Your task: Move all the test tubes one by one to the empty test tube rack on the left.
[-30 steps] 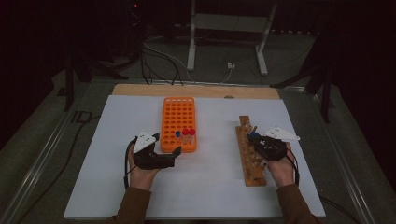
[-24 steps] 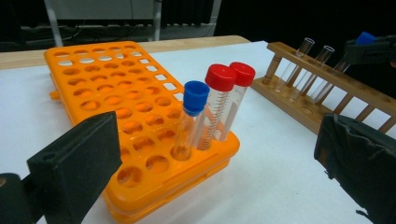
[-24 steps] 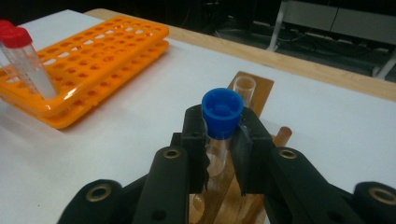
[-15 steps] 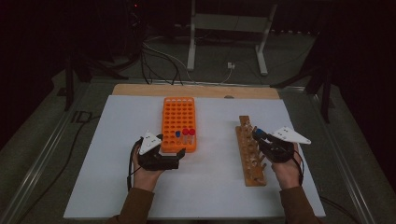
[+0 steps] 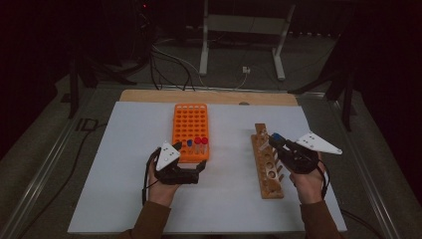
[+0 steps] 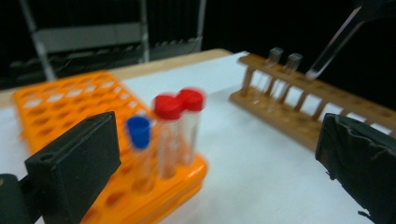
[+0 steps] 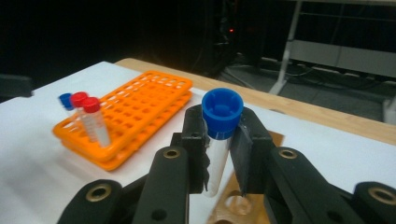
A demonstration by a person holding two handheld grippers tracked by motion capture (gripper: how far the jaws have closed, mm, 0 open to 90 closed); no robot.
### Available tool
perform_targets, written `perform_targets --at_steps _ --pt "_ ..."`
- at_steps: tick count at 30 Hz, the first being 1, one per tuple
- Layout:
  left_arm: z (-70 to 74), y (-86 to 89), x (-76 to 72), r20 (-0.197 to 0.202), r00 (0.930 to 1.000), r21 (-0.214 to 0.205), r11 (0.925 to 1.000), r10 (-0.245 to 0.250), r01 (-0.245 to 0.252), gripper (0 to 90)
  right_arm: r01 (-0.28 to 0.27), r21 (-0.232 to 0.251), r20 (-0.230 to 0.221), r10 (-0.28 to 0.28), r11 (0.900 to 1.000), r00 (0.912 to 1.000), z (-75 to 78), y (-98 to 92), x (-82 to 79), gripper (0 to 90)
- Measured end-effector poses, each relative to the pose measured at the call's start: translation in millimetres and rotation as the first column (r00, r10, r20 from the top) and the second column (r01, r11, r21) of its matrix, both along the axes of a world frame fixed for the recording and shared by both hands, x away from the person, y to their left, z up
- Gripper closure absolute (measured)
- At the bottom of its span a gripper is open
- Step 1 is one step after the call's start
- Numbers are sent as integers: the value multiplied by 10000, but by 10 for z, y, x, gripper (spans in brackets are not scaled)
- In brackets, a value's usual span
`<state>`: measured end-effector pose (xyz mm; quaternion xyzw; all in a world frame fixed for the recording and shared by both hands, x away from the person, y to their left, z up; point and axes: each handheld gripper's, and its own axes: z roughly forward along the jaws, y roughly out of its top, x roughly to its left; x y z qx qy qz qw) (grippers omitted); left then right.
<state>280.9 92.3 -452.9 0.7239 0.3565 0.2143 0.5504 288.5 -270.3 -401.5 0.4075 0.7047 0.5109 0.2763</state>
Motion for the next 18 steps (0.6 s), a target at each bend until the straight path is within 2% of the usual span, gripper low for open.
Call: perform_targets --at_steps 3,7,9,12,16,18 --pt "32 -97 -4 72 9998 55 9998 -168 167 6 -209 -62 -141 209 9998 9997 -7 70 -7 767" --pt "85 -221 6 -79 9996 88 9996 -269 270 7 -569 -49 -527 566 9984 9970 -30 156 1 767" --pt "98 -301 17 -152 9991 139 9991 -393 396 7 -981 93 -956 986 9951 9905 -49 194 18 766" --pt "98 -420 24 -241 9978 253 9977 -623 629 13 -1286 99 -1378 1287 9917 9821 -75 263 24 766" --pt "88 -601 37 -286 9947 574 9933 -988 1003 31 -1516 130 -1496 1519 9884 9770 -87 342 15 766" --pt "77 -675 63 -488 9919 450 9918 -1176 1198 36 -1633 206 -1553 1645 9864 9741 -86 370 6 766"
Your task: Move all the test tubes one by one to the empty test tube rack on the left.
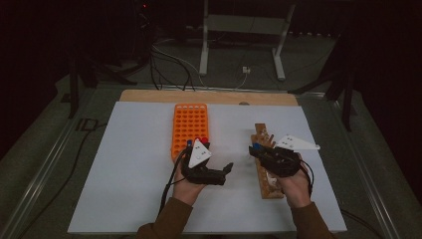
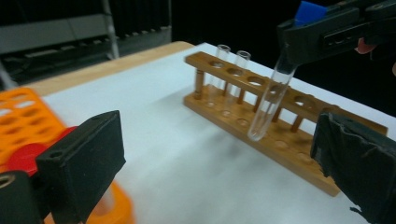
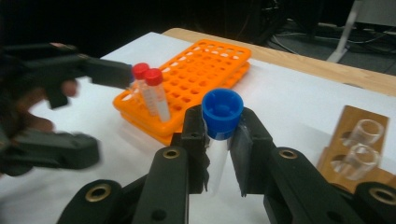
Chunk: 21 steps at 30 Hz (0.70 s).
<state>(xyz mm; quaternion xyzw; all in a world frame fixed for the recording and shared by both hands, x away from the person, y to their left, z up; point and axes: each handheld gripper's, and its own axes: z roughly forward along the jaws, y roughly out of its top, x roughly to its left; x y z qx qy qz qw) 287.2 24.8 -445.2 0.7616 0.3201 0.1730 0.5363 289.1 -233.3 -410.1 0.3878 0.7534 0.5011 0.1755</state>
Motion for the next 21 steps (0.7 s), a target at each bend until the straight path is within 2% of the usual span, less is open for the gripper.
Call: perform_targets --at_steps 2,6,9,11,15,16,18,19,21 --pt "-2 -72 18 -172 9996 -92 9997 -230 228 34 -98 79 -43 99 9999 9999 0 29 -12 766" --pt "-30 -229 35 -128 9985 358 9979 -536 541 30 -247 73 -73 247 9997 9997 -11 94 -21 765" --pt "-53 -298 40 -214 9979 453 9971 -609 618 48 -372 26 -110 373 9993 9992 -26 137 -33 765" --pt "-58 -326 40 -125 9982 549 9968 -581 587 82 -448 39 -145 448 9990 9989 -34 161 -38 765" --pt "-66 -355 47 17 9980 662 9958 -633 630 276 -573 22 -150 574 9984 9982 -41 202 -46 765" --pt "-71 -359 48 53 9972 684 9949 -743 738 371 -596 29 -157 597 9982 9981 -42 208 -47 764" --pt "-81 -369 46 78 9959 741 9933 -900 892 492 -638 40 -148 639 9980 9978 -45 214 -47 765" --pt "-87 -376 48 60 9953 786 9923 -969 962 540 -670 47 -159 670 9977 9976 -48 215 -47 764" --pt "-98 -388 56 -134 9936 684 9913 -1120 1127 578 -717 99 -203 719 9974 9972 -53 215 -46 764"
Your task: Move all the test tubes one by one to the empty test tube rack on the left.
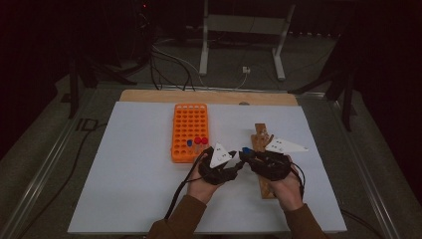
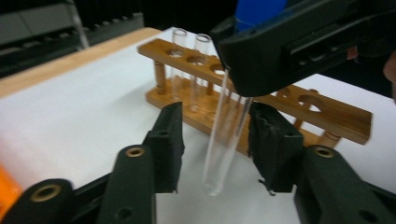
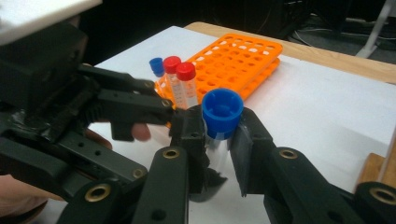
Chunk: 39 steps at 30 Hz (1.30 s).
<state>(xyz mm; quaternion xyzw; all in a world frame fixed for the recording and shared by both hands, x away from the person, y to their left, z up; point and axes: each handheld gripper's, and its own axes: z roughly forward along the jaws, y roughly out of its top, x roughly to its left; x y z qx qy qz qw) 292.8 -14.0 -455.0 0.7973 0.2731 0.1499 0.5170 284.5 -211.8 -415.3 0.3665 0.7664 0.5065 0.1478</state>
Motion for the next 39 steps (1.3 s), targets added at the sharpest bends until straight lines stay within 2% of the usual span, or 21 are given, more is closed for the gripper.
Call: perform_targets --at_steps 4,8,13,18,23,26,29,33,37,39 --pt "8 -2 5 5 10000 -114 9999 -69 69 632 -94 -7 -38 94 10000 9999 -12 7 5 764" --pt "8 5 10 -28 9997 -79 9996 -263 263 733 -125 -10 -46 125 9999 9999 -22 14 10 765" --pt "10 -3 -4 -7 9992 -100 9991 -405 404 772 -193 -6 -12 193 9998 9998 -19 10 7 750" --pt "12 40 24 -64 9998 -64 9998 -211 211 773 -367 406 284 355 9985 9990 17 -51 -2 570" --pt "36 100 30 -37 10000 -131 9999 -15 14 774 -213 690 567 174 9974 9982 40 -110 2 373" --pt "43 143 27 -63 9999 -201 9998 95 -96 774 -29 596 658 -10 9982 9978 41 -132 6 283" --pt "50 195 29 -75 9997 -217 9995 219 -220 774 246 460 749 -280 9986 9968 38 -156 11 205" --pt "55 262 36 -113 9992 -268 9989 383 -386 774 408 557 803 -452 9976 9957 24 -208 25 146" --pt "65 319 38 -112 9987 -338 9982 501 -505 774 520 602 676 -560 9968 9961 6 -257 45 44" --pt "72 349 38 -133 9984 -358 9978 545 -550 774 542 550 614 -576 9970 9965 0 -277 51 24"
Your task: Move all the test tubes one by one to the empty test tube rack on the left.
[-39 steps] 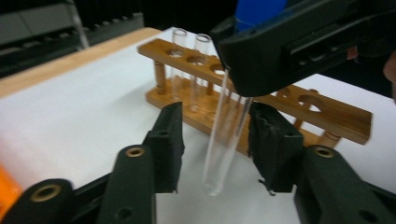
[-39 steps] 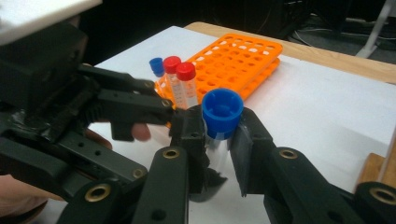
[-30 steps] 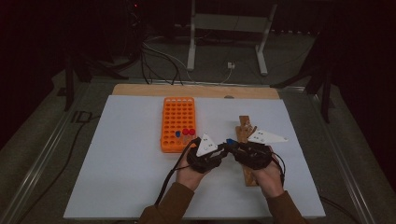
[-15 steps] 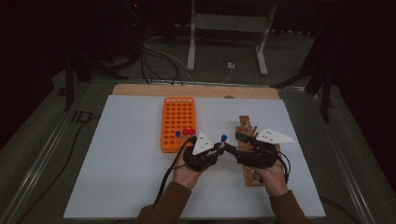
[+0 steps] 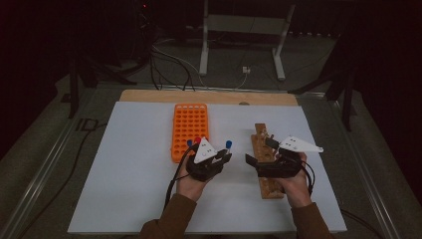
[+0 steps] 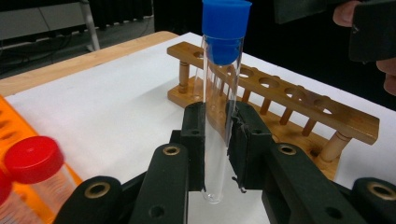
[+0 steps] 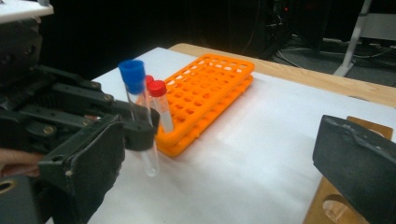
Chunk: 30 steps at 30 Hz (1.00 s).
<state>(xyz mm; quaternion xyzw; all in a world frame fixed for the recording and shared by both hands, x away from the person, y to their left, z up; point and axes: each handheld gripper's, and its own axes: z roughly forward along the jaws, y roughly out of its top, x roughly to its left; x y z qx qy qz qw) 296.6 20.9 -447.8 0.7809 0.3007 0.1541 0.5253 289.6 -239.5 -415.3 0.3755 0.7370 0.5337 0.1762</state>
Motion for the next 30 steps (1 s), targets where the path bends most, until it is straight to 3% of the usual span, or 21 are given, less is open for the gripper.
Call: perform_targets --at_steps 15,30 --pt "44 272 -12 129 9996 -236 9994 260 -257 773 332 -60 70 -331 9994 9994 -5 -93 12 2" --pt "89 615 8 277 9951 -445 9946 950 -937 773 504 -60 65 -504 9987 9987 -9 -116 19 1"
